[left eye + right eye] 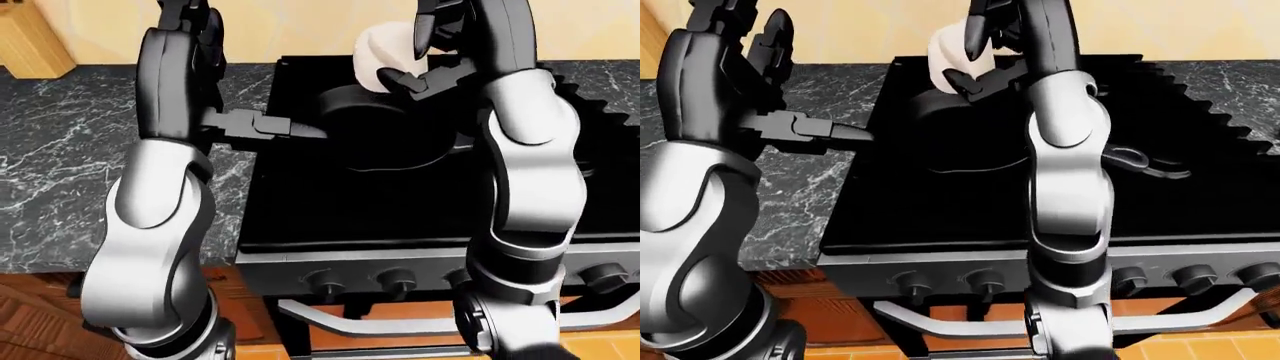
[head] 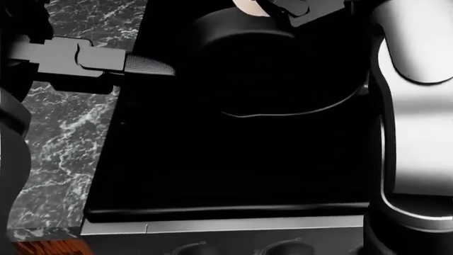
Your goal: Pick the chicken breast from the plate and place it in the pan.
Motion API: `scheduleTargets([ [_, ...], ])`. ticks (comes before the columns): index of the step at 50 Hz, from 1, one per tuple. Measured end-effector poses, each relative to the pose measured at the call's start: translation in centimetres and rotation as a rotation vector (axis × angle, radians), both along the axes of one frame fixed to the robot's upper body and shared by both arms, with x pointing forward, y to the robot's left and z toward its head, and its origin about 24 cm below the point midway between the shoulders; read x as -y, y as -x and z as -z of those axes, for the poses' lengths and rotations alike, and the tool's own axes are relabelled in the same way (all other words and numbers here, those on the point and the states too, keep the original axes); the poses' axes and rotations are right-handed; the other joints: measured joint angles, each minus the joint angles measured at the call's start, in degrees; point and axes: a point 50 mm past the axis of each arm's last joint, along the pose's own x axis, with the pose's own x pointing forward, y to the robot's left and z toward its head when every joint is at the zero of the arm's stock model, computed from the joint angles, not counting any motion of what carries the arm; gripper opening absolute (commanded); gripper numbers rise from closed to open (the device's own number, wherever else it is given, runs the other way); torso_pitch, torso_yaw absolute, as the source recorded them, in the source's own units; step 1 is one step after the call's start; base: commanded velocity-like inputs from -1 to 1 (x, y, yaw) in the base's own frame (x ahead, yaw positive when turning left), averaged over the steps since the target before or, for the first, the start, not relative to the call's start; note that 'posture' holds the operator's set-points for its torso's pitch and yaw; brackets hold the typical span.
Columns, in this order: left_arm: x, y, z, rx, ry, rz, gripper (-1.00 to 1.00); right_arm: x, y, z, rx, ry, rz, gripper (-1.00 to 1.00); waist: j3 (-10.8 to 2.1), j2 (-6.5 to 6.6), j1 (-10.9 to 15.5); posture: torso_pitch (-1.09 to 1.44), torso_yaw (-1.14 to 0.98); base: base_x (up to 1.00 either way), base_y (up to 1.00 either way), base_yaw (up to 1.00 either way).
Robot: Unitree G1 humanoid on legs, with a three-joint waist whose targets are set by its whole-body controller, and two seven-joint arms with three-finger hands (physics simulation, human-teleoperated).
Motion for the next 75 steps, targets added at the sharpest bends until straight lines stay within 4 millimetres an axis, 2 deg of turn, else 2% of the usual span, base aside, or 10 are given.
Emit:
scheduleTargets([
  [6, 0.0, 0.1, 0.0, 0.0, 0.0, 0.004, 1.0, -0.1, -0.2, -2.8, -0.016, 0.038, 0.008, -1.0, 0.21, 0.12, -0.04, 0.0, 0.0, 0.0, 0.0, 0.0],
  [11, 0.0, 0.1, 0.0, 0.001, 0.0, 0.002, 1.0, -0.3, -1.1, -4.1, -0.058, 0.078, 0.01, -1.0, 0.22, 0.18, -0.14, 0.0, 0.0, 0.0, 0.0, 0.0],
  [15, 0.1, 0.0, 0.1, -0.002, -0.002, 0.007, 1.0, -0.3, -2.9, -5.1, -0.118, 0.115, 0.012, -1.0, 0.43, 0.41, -0.25, 0.0, 0.0, 0.0, 0.0, 0.0],
  [22, 0.2, 0.0, 0.1, -0.002, -0.001, 0.008, 1.0, 0.0, -5.6, -5.3, -0.22, 0.178, 0.027, -1.0, 0.6, 0.61, -0.3, 0.0, 0.0, 0.0, 0.0, 0.0],
  [31, 0.4, -0.3, 0.4, -0.018, -0.005, 0.014, 1.0, -0.1, -8.8, -6.8, -0.393, 0.32, 0.028, -1.0, 0.55, 1.13, -0.77, 0.0, 0.0, 0.0, 0.0, 0.0],
  [38, 0.6, -0.2, 0.2, -0.006, -0.007, 0.023, 1.0, -1.7, -10.1, -6.2, -0.474, 0.462, -0.015, -1.0, 0.49, 1.46, -0.87, 0.0, 0.0, 0.0, 0.0, 0.0],
  [54, 0.5, -0.1, 0.1, -0.007, -0.004, 0.017, 1.0, -2.5, -10.5, -5.8, -0.457, 0.541, 0.006, -1.0, 0.59, 1.3, -0.69, 0.0, 0.0, 0.0, 0.0, 0.0],
  [62, 0.5, -0.1, 0.1, -0.004, -0.002, 0.019, 1.0, -3.7, -11.0, -3.6, -0.509, 0.587, -0.013, -1.0, 0.55, 1.17, -0.55, 0.0, 0.0, 0.0, 0.0, 0.0],
  [66, 0.5, -0.1, 0.1, -0.005, -0.001, 0.019, 1.0, -3.6, -11.2, -2.7, -0.554, 0.591, -0.012, -1.0, 0.64, 1.1, -0.41, 0.0, 0.0, 0.0, 0.0, 0.0],
  [75, 0.4, -0.2, 0.1, -0.007, 0.0, 0.015, 1.0, -3.2, -11.3, -2.1, -0.592, 0.598, 0.007, -1.0, 0.55, 1.12, -0.43, 0.0, 0.0, 0.0, 0.0, 0.0],
])
